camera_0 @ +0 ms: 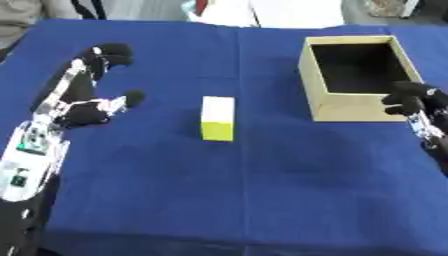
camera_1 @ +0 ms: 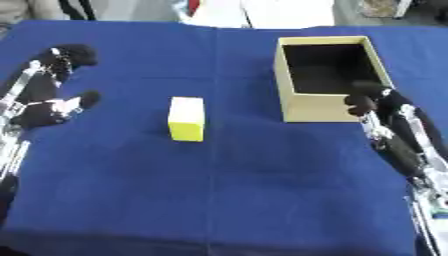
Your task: Pick up objects on the table and place them in the box.
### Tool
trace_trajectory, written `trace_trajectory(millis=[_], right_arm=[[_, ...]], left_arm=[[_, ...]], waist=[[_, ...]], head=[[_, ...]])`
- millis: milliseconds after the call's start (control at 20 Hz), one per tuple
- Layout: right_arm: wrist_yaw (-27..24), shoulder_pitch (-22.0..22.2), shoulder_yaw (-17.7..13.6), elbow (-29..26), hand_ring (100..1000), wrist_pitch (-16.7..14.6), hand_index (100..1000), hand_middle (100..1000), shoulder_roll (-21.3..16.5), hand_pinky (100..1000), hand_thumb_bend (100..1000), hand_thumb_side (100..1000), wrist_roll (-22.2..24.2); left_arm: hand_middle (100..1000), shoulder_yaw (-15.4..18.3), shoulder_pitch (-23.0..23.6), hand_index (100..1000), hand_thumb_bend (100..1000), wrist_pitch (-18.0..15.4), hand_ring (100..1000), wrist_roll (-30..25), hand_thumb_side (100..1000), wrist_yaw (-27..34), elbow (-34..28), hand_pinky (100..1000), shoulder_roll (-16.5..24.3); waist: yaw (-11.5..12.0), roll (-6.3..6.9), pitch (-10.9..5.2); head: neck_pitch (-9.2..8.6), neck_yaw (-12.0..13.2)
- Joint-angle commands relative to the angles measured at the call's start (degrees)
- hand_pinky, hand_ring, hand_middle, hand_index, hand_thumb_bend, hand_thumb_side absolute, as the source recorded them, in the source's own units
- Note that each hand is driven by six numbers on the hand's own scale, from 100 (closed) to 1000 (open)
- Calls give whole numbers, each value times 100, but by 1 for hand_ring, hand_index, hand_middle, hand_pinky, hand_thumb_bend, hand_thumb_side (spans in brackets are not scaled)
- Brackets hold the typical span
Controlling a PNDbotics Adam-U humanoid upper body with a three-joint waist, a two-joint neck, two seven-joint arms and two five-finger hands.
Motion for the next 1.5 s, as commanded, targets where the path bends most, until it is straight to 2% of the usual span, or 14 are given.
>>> trace_trajectory(millis=[50, 300, 600, 1000, 1500], right_arm=[[-11, -47, -10, -51, 749, -17, 818, 645, -95, 723, 100, 656, 24], [-10, -56, 10, -46, 749, -21, 818, 645, -96, 723, 100, 655, 44], [-15, -58, 28, -43, 749, -25, 818, 645, -93, 723, 100, 653, 62], [-19, -53, 46, -38, 748, -26, 818, 645, -75, 723, 100, 654, 86], [-20, -37, 46, -32, 748, -22, 818, 645, -62, 723, 100, 659, 87]], left_arm=[[765, -241, -195, 835, 623, -112, 814, -99, 319, -281, -80, 991, 539], [761, -754, -604, 833, 645, -169, 814, -225, 332, -880, 228, 969, 991], [754, -1281, -1132, 831, 674, -265, 808, -364, 339, -1426, 664, 946, 1110], [744, -1763, -1666, 830, 671, -379, 797, -494, 361, -1990, 1357, 938, 880], [736, -1950, -1895, 827, 672, -446, 786, -495, 373, -2381, 1931, 932, 548]], waist=[[-19, 18, -101], [-50, 29, -120], [-82, 34, -144], [-119, 43, -171], [-145, 45, -178]], head=[[28, 31], [28, 50], [28, 75], [28, 103], [28, 115]])
